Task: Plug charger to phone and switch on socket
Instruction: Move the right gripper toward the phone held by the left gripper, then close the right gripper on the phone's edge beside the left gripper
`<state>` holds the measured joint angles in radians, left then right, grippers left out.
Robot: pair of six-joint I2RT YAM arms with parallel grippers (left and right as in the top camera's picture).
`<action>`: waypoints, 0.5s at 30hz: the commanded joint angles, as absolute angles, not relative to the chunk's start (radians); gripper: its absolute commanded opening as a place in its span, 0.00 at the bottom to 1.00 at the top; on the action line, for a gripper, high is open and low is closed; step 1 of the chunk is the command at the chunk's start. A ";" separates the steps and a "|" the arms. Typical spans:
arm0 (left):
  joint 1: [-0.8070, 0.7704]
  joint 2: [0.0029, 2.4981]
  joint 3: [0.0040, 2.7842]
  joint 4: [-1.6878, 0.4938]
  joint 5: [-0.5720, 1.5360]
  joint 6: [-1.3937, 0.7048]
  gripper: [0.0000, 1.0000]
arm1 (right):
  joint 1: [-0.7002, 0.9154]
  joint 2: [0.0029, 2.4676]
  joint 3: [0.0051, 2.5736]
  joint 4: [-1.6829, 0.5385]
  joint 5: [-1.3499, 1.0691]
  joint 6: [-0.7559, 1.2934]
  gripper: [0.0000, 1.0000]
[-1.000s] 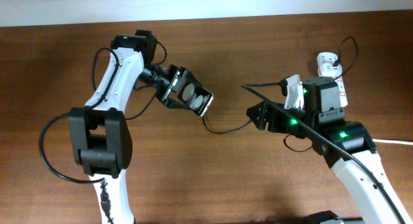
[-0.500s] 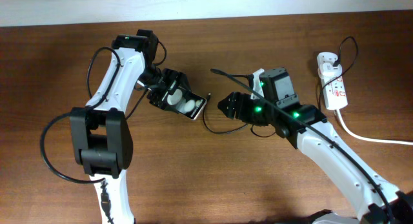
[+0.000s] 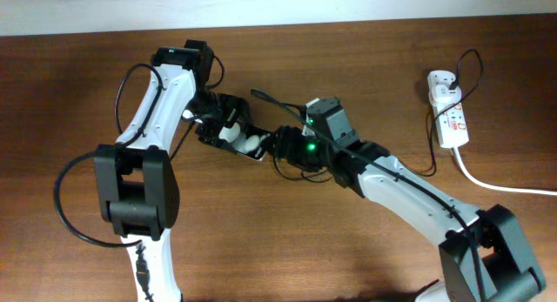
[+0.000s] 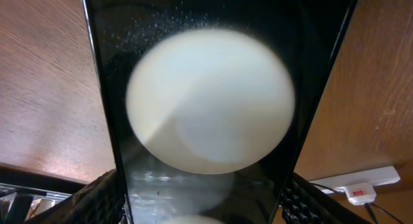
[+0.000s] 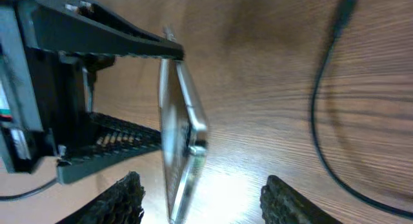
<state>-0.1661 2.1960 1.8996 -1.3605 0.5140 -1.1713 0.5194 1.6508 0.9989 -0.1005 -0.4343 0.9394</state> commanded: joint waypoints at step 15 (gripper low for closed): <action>-0.170 2.193 1.922 -1.363 0.519 -1.181 0.00 | 0.578 1.774 1.021 0.121 -0.364 1.082 0.49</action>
<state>-0.1661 2.1960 1.9003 -1.3605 0.5148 -1.1713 0.5705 1.7657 1.0023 0.1127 -0.3885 1.0782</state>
